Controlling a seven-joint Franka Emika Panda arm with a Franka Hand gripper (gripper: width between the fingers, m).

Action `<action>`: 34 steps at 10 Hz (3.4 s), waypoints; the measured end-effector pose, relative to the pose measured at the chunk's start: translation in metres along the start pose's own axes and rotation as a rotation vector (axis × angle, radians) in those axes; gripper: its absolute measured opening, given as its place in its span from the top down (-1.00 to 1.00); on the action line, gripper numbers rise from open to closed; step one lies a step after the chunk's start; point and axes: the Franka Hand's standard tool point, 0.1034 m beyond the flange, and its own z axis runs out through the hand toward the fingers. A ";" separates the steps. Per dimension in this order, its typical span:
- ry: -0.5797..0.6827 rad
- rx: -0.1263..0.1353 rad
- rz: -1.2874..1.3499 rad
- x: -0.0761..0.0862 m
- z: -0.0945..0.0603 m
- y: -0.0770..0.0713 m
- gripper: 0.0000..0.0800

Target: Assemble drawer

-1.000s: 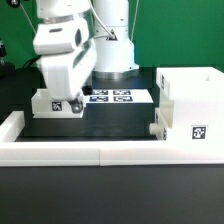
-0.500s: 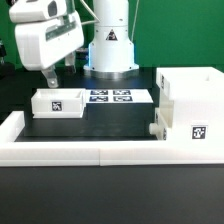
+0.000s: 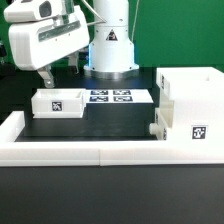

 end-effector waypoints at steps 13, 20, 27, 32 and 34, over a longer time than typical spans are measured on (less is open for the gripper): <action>0.068 -0.058 0.974 0.001 0.023 -0.031 -0.62; 0.082 -0.112 0.975 -0.008 0.062 -0.073 -0.62; 0.085 -0.131 0.935 -0.024 0.083 -0.075 -0.62; 0.104 -0.161 0.942 -0.027 0.082 -0.072 0.02; 0.104 -0.161 0.942 -0.027 0.082 -0.072 0.82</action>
Offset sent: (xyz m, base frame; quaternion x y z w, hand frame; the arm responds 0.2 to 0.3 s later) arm 0.0060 -0.0014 -0.0019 -0.0614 -0.0001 0.3031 0.9510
